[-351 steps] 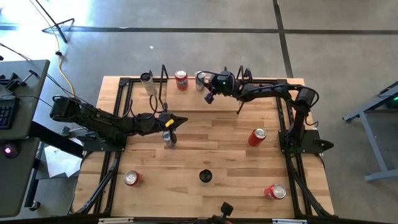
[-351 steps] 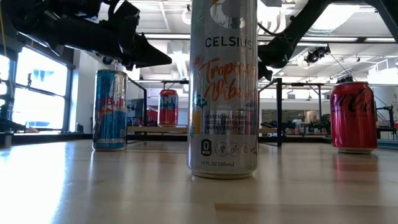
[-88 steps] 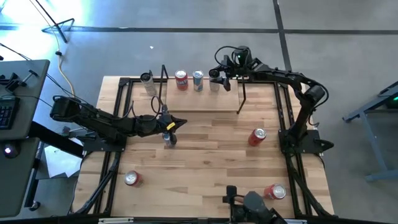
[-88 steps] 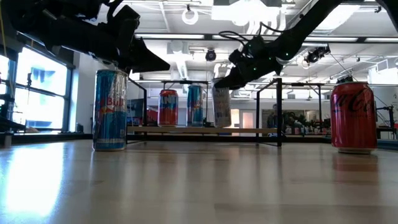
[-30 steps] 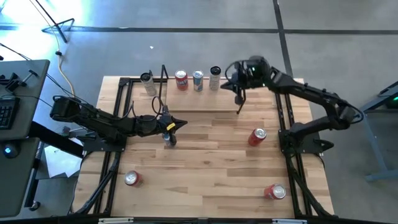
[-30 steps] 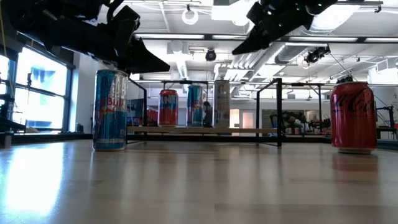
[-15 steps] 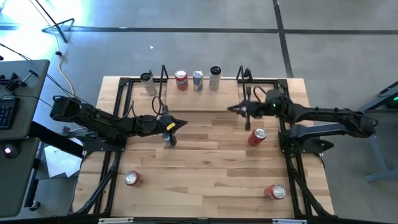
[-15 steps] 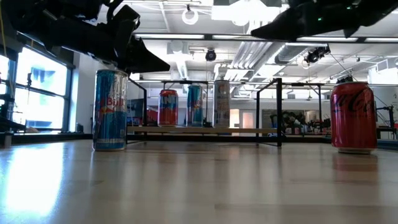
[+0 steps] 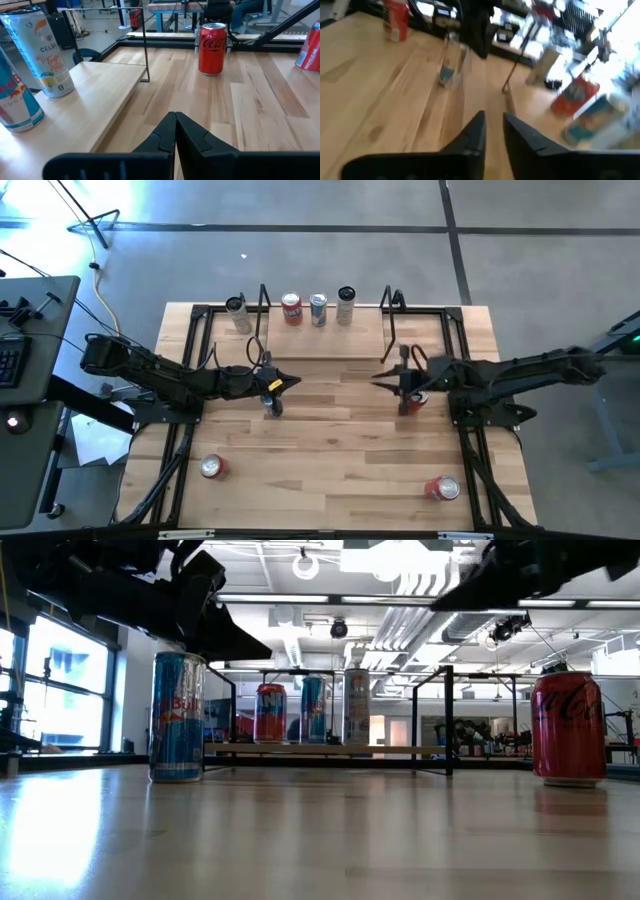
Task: Place canned beverage on shelf
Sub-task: Put the top red black soda can on the shelf
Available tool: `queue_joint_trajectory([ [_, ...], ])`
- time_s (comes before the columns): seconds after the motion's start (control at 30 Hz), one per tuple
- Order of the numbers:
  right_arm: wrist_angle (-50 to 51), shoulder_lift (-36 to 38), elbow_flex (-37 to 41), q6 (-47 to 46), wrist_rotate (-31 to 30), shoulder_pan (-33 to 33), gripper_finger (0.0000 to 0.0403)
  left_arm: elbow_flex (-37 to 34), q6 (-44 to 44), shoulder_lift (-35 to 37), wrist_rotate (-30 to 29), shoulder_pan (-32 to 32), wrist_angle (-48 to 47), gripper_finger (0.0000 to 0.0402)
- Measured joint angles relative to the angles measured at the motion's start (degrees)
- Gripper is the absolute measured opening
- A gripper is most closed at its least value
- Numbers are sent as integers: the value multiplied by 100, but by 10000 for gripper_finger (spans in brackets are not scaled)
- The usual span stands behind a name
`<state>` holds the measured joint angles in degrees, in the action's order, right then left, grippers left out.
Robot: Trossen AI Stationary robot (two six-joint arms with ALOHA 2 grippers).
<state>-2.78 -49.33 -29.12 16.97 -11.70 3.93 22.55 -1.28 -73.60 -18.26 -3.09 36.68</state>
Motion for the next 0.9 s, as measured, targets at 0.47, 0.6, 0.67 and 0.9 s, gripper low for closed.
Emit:
queue_joint_trajectory([
  [0.47,4005,135,-1043,-4001,-1534,1752,275,2,92,0,11,0,-40,0],
  [0.6,5924,-193,-1810,-5382,-1724,1896,281,2,90,0,15,0,-41,0],
  [0.67,6750,-411,-2061,-6063,-1676,1896,281,1,92,0,15,0,-43,0],
  [0.9,7443,-1047,-2332,-6604,-998,1847,282,1,90,0,15,0,-43,0],
])
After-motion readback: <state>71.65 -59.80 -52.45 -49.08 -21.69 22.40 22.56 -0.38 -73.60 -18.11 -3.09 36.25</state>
